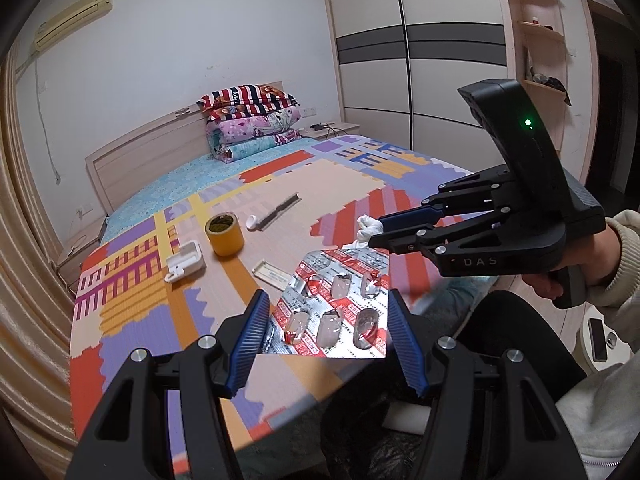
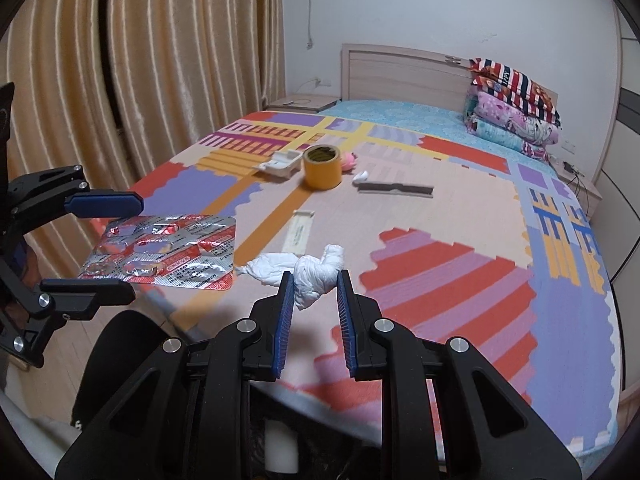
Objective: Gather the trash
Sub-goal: 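Carry the blister pack and tissue over the trash bin, then open both tools to drop the blister pack and tissue into the bin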
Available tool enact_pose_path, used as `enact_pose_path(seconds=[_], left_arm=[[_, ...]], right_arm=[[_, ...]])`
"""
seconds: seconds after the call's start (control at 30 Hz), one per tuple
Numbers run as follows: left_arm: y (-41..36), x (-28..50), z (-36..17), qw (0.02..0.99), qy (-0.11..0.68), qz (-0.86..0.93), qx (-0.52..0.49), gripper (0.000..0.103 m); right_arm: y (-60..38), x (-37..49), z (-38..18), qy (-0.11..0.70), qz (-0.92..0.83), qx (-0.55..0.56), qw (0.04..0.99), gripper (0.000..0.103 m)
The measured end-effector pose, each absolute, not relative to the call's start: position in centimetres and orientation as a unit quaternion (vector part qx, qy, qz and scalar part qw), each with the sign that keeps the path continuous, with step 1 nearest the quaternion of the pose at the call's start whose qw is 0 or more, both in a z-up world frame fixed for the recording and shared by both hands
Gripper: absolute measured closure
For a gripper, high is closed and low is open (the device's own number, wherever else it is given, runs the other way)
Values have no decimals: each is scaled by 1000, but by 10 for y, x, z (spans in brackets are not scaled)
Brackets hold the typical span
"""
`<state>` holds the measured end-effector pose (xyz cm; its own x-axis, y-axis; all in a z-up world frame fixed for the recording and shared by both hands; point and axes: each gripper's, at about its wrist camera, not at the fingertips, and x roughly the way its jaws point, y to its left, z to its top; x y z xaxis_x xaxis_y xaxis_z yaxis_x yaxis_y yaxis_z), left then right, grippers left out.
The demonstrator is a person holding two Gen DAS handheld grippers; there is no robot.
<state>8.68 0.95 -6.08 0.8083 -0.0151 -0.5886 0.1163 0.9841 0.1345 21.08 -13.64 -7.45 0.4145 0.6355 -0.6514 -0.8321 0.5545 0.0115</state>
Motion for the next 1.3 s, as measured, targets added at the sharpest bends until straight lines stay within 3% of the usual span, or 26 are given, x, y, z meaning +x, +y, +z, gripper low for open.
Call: enact_pose_path(seconds=[0.53, 1.3], left_arm=[[-14, 29, -103, 928, 363, -67, 50, 45], [-28, 29, -230, 852, 518, -76, 8, 45]], right_arm=[[-170, 145, -124, 359, 471, -179, 786, 81], [-161, 116, -239, 507, 462, -248, 684, 80]])
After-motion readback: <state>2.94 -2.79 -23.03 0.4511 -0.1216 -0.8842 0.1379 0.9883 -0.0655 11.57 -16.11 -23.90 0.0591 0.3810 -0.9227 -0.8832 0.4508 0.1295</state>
